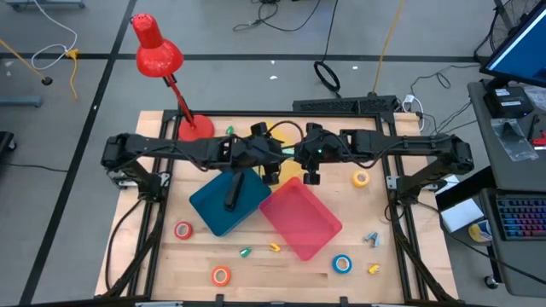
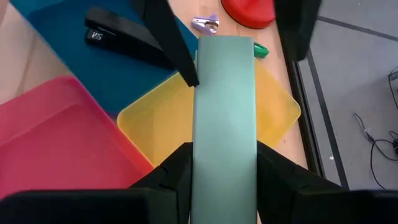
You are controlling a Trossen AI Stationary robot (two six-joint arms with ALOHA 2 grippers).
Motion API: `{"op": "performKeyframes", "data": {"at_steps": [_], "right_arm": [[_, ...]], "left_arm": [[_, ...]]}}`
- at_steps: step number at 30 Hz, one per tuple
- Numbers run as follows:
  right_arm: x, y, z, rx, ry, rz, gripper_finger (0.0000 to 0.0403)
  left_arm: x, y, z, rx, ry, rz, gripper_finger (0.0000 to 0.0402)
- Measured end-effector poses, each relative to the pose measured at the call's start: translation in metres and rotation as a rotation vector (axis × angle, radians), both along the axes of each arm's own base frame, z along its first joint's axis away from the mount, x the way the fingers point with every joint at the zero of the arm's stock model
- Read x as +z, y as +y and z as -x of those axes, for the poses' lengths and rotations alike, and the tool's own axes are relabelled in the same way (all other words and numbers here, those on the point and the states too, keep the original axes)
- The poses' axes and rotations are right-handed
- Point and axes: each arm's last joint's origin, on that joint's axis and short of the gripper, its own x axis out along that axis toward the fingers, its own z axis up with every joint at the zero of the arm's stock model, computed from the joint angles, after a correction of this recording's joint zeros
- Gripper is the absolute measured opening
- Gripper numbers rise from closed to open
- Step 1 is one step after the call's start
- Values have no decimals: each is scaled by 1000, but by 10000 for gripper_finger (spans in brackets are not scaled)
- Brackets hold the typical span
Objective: Pick and place Stapler, Stapler remover, tape
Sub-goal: Put the large light green stapler into the blue bin
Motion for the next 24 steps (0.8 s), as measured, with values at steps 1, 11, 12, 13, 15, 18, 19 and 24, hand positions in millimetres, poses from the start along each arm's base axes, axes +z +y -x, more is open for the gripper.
{"op": "performKeyframes", "data": {"at_steps": [1, 11, 12, 13, 15, 18, 19, 24], "right_arm": [[0, 1, 0, 6, -1, -1, 116], [-13, 5, -14, 44, 19, -14, 116], [-15, 5, -16, 50, 24, -21, 116], [-18, 6, -18, 60, 27, -30, 116], [-19, 6, -21, 64, 20, -35, 116], [-18, 5, -20, 62, 17, -33, 116], [-18, 5, -20, 61, 15, -33, 116], [-17, 5, -22, 50, -9, -41, 116]], "left_arm": [[1, 2, 0, -16, -4, 14, 228], [0, 9, 0, -106, -1, 63, 228], [0, 9, 0, -108, 3, 60, 228], [0, 9, 0, -108, 8, 61, 228], [-2, 9, 1, -108, 27, 64, 227], [-5, 8, 3, -106, 71, 74, 227], [-6, 8, 4, -106, 81, 79, 227], [-6, 7, 4, -123, 81, 99, 227]]}}
